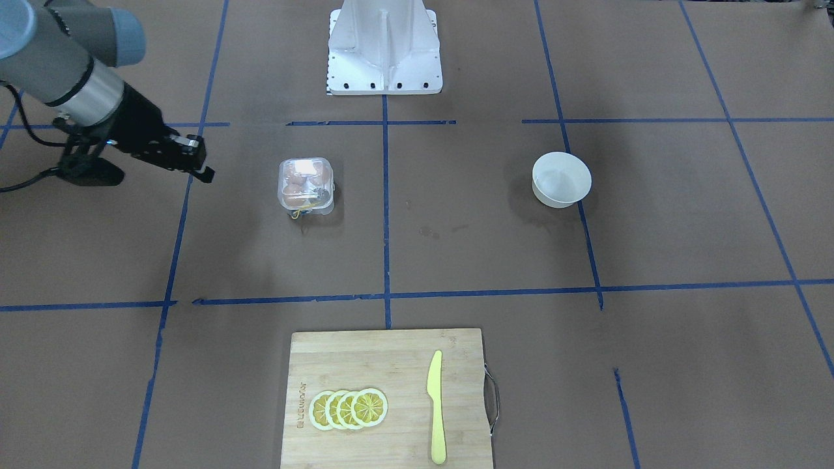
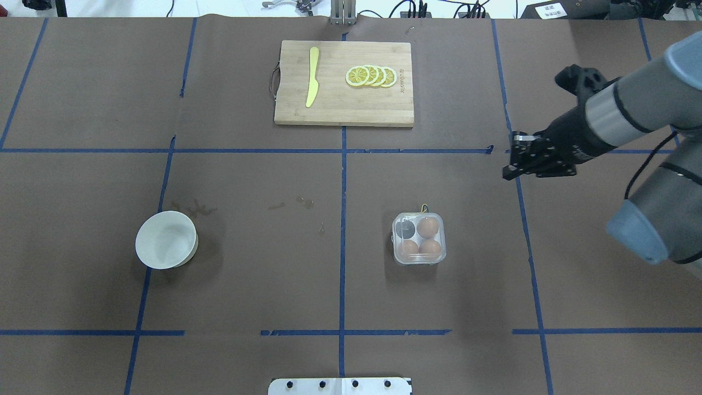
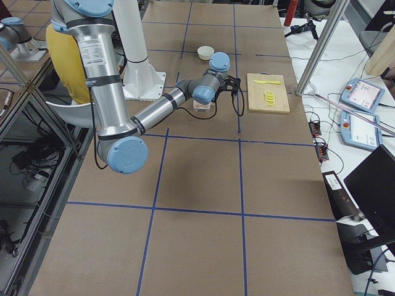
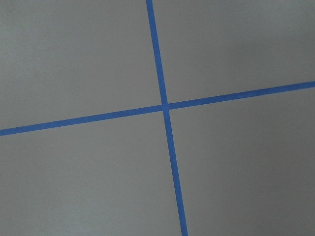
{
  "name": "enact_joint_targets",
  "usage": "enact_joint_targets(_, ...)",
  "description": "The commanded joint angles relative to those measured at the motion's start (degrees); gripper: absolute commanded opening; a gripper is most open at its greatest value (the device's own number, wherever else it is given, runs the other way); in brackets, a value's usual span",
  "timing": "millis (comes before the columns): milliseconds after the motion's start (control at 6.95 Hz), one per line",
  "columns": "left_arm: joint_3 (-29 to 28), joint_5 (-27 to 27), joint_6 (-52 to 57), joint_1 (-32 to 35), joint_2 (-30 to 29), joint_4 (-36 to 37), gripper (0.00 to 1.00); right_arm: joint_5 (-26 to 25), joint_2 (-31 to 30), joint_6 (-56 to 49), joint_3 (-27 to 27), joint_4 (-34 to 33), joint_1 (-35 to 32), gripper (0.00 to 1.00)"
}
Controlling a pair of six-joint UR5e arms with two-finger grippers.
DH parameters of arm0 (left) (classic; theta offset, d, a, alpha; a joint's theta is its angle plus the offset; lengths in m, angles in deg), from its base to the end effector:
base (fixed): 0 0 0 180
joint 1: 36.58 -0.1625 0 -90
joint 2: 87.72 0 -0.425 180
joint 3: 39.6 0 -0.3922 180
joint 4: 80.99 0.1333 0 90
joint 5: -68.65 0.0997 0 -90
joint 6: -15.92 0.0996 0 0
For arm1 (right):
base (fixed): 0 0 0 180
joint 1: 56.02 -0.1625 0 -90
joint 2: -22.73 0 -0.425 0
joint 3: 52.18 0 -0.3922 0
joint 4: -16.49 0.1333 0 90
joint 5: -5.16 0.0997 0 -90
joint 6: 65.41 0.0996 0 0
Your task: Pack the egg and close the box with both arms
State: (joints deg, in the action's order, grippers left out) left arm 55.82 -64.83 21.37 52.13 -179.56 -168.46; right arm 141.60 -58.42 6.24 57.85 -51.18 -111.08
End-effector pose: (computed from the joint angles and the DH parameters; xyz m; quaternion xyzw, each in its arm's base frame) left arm -0.0533 -0.5094 0.6015 0.0517 0.3684 0.0698 0.9256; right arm -0.2504 -0.4652 0.3583 -0.0477 -0.5309 0.0993 0.8402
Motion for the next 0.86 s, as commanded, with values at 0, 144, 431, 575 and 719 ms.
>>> enact_joint_targets(0,-0.33,-0.02,0.00,0.06,-0.62,0.11,1.00,1.80,-9.87,-21.28,-4.01,-0.44,-12.73,0.99)
enact_joint_targets(144,-0.59,-0.37,-0.26,0.06,-0.62,0.02,1.00,1.89,-10.86,-32.52,-7.69,-1.83,-17.75,1.00)
enact_joint_targets(431,-0.15,-0.28,-0.35,-0.11,-0.71,0.02,1.00,-0.11,-11.22,-58.08,-10.97,-14.86,-27.33,1.00)
enact_joint_targets(575,0.11,-0.28,-0.35,-0.20,-0.71,-0.07,1.00,-4.74,-10.87,-67.25,-11.24,-19.90,-29.29,1.00)
enact_joint_targets(719,0.11,-0.28,-0.26,-0.38,-0.62,-0.07,1.00,-5.39,-10.78,-71.09,-12.20,-22.04,-30.44,1.00)
